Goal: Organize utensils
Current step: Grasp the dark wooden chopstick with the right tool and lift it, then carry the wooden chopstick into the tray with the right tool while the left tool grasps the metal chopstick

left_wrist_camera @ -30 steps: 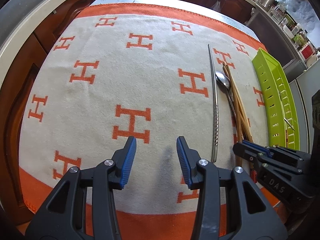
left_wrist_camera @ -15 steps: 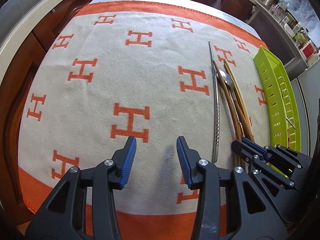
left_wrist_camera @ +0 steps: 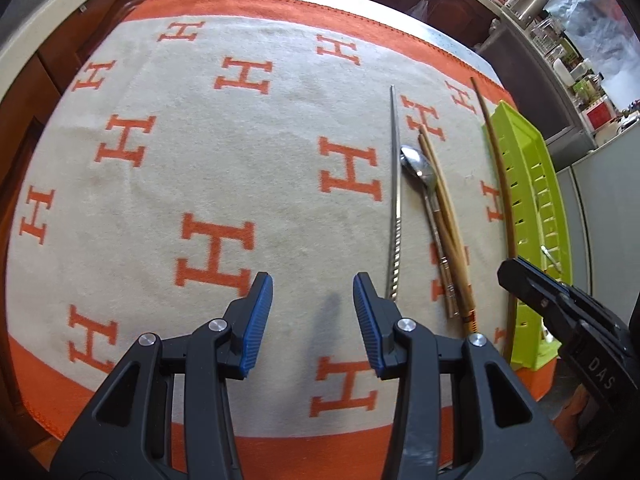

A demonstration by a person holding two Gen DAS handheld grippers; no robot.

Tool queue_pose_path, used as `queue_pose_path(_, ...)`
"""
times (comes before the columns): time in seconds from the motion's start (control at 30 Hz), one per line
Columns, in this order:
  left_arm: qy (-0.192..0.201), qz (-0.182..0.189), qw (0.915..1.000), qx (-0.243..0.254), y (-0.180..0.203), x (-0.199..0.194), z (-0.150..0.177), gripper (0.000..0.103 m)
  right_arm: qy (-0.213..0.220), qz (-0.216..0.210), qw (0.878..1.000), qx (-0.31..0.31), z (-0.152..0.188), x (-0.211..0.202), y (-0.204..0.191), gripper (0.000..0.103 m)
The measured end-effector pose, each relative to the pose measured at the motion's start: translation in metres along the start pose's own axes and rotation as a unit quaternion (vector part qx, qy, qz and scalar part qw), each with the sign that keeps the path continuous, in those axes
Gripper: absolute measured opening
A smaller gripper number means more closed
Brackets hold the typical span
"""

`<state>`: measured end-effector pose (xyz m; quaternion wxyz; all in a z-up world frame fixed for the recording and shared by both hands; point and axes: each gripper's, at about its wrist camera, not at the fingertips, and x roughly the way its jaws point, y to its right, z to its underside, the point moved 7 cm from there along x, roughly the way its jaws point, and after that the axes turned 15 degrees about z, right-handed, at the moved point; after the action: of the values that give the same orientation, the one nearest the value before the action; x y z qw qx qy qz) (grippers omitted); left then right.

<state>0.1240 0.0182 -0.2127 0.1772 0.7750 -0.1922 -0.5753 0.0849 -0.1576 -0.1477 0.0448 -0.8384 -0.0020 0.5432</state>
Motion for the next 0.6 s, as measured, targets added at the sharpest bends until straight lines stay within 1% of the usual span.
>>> queue_pose_path(0.1, -0.004, 0.007, 1.0, 0.0, 0.009, 0.01, -0.006, 0.039, 0.009, -0.001, 1.0, 0.011, -0.004, -0.006, 0.01, 0.006)
queue_pose_path(0.37, -0.023, -0.004, 0.9994, 0.024, 0.036, 0.038, -0.018, 0.039, 0.021, -0.002, 0.999, 0.038, -0.006, -0.018, 0.037, 0.006)
queue_pose_path(0.5, -0.026, -0.028, 0.9984, 0.043, 0.045, 0.052, -0.023, 0.039, 0.023, -0.004, 0.999, 0.044, -0.004, -0.019, 0.044, 0.006)
queue_pose_path(0.6, -0.018, -0.068, 0.9948, 0.074, 0.051, 0.059, -0.028, 0.039, 0.025, -0.006, 0.999, 0.047, -0.004, -0.02, 0.048, 0.006)
